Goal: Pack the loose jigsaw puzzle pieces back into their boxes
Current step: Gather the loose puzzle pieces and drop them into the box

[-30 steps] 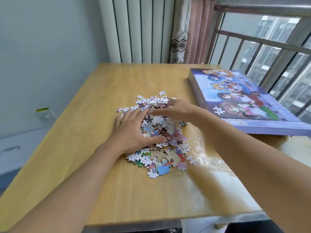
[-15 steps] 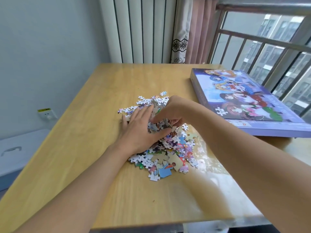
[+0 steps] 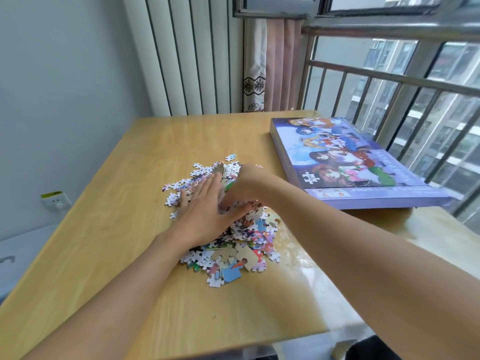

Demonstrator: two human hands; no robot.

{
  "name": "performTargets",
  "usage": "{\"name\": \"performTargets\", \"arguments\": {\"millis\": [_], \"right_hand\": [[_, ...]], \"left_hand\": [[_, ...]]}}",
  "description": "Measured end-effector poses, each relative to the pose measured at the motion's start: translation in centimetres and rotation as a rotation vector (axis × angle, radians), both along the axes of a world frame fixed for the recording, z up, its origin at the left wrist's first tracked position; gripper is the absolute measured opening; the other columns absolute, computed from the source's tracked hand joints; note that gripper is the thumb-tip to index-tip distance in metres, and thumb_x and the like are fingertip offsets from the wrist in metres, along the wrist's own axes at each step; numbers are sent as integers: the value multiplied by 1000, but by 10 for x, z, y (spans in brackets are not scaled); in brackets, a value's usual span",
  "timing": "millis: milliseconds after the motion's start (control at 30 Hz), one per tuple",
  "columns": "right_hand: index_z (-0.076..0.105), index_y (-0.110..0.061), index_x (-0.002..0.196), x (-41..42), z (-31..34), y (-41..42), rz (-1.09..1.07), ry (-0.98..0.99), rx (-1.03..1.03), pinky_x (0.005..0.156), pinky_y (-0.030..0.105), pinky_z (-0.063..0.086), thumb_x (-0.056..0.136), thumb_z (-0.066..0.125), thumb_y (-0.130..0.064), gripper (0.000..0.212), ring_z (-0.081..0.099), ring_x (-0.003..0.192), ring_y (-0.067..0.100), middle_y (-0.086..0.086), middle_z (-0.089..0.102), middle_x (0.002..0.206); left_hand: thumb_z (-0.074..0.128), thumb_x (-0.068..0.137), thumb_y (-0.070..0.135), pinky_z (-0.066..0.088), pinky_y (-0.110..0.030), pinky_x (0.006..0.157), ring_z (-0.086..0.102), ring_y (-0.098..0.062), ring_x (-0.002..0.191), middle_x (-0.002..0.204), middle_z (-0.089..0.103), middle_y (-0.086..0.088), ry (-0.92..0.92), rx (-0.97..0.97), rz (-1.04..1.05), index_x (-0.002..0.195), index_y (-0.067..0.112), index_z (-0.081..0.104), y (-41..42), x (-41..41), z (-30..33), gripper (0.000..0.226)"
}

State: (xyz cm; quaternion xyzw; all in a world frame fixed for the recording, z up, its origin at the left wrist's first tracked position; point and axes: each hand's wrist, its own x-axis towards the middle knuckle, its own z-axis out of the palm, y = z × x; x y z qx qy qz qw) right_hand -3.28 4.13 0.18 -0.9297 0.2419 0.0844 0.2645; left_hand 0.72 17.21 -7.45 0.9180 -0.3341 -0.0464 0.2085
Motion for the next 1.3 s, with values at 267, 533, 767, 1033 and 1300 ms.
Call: {"name": "performTargets", "arguments": {"millis": [267,533,767,1033,1300], "right_hand": [[68,0,93,-5,-8,-19,-212,-53,324,57,30,53,72,84,-17,32,58,58,25,12,60,70],[67,5,115,-35,-9,-42,-324,-135,552,47,25,56,78,83,-6,41,59,55,21,14,61,88],[48,-3,113,-44,-10,-29,-238,-58,647,83,35,60,87,78,-17,42,58,79,22,5,49,88],[53,-5,124,-19,-6,-13,-111,77,590,90,28,52,85,80,-19,49,59,106,22,6,53,112],[59,-5,104,-12,-8,-18,-116,183,616,60,22,47,87,76,-10,25,49,73,16,6,55,102]], "left_hand": [[24,68,99,-5,-55,122,-2,-6,152,166,-2,13,14,-56,-34,158,31,-7,-2,-2,12,117],[73,76,62,47,-36,99,54,-19,120,130,59,3,-169,-281,22,125,23,62,-9,-7,17,63],[69,76,39,47,-30,76,56,-8,86,99,61,10,-113,-316,122,102,26,68,22,-10,12,29],[81,79,26,43,-21,61,55,-6,72,86,65,12,-70,-490,51,89,30,75,22,-13,-1,12],[74,84,11,40,-4,68,59,2,81,93,66,12,-95,-587,4,96,20,77,16,-19,-8,15]]}}
